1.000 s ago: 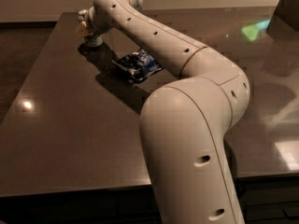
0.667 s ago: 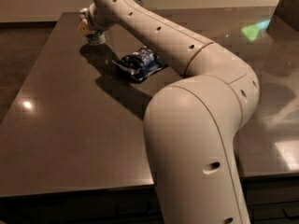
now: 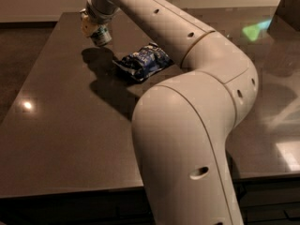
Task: Knock 7up can over
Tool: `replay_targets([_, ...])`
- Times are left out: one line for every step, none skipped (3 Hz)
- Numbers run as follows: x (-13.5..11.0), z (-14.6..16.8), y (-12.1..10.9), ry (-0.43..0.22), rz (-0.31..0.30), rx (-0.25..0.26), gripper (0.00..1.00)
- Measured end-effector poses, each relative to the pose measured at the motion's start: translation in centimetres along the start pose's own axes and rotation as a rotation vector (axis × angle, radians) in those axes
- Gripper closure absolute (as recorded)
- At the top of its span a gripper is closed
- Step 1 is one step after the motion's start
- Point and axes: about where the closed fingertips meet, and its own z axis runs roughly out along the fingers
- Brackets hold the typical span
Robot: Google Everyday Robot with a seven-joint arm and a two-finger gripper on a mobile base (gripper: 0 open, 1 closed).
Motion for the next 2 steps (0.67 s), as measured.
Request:
replay_targets([0.7, -1.2, 0.6, 0.081, -0.072, -0.009, 1.00])
replay_targets([2.0, -1.6, 1.9, 0.201, -0.163, -0.025, 1.00])
